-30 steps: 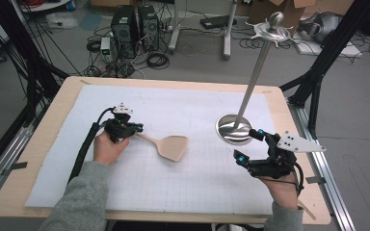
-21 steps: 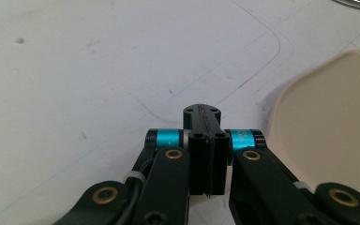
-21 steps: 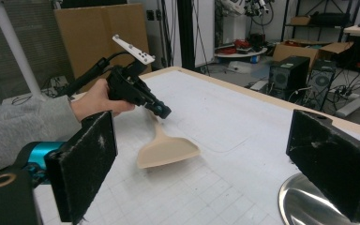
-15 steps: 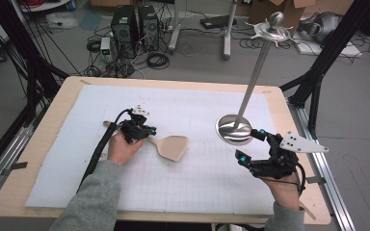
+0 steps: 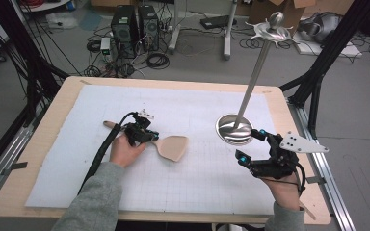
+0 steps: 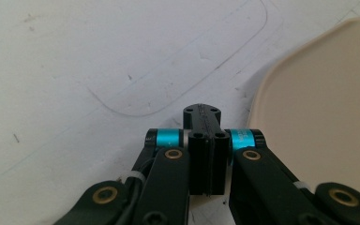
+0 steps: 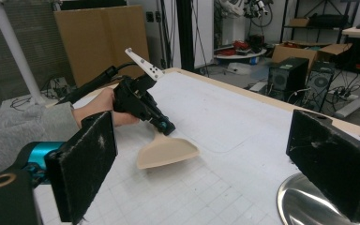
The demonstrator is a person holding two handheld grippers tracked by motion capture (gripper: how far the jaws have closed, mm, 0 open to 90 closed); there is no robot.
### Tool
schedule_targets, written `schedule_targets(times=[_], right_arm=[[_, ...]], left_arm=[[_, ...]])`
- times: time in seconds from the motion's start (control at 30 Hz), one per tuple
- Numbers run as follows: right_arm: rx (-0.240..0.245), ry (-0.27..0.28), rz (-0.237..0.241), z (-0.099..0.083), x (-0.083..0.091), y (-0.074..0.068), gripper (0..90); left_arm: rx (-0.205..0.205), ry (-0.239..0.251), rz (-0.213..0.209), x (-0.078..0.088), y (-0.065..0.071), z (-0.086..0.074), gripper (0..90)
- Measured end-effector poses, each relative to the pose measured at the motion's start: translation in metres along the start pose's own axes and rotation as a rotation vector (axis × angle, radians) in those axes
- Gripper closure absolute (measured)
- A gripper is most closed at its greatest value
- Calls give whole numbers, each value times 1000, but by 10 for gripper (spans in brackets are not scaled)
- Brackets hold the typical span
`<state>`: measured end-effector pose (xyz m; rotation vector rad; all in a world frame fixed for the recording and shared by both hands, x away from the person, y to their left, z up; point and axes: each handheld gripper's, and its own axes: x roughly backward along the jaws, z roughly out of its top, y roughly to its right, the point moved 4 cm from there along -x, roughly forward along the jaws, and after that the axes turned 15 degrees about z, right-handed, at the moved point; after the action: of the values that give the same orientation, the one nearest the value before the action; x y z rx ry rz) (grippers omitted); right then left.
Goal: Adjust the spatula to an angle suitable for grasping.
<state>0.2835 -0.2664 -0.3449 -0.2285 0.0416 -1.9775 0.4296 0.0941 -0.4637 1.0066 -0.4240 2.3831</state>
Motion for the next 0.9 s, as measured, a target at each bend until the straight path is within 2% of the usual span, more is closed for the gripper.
schedule_targets(times=[0.2, 0.3, 0.53, 0.7, 0.77, 0.9], right_arm=[[3, -2, 2, 0, 0, -1, 81], [2, -3, -2, 0, 0, -1, 81], [7, -6, 0, 0, 0, -2, 81], [6, -6, -1, 0, 0, -2, 81], [10, -9, -3, 0, 0, -2, 81], [4, -12, -3, -1, 0, -2, 81]], left_arm=[[0, -2, -15, 2, -1, -1, 895], [14, -5, -34, 4, -1, -2, 895], [-1, -4, -48, 5, -1, -5, 895], [-7, -20, -73, 8, 0, -7, 896], [-1, -31, -96, 10, 0, -9, 896], [-2, -24, -119, 14, 1, -15, 896]])
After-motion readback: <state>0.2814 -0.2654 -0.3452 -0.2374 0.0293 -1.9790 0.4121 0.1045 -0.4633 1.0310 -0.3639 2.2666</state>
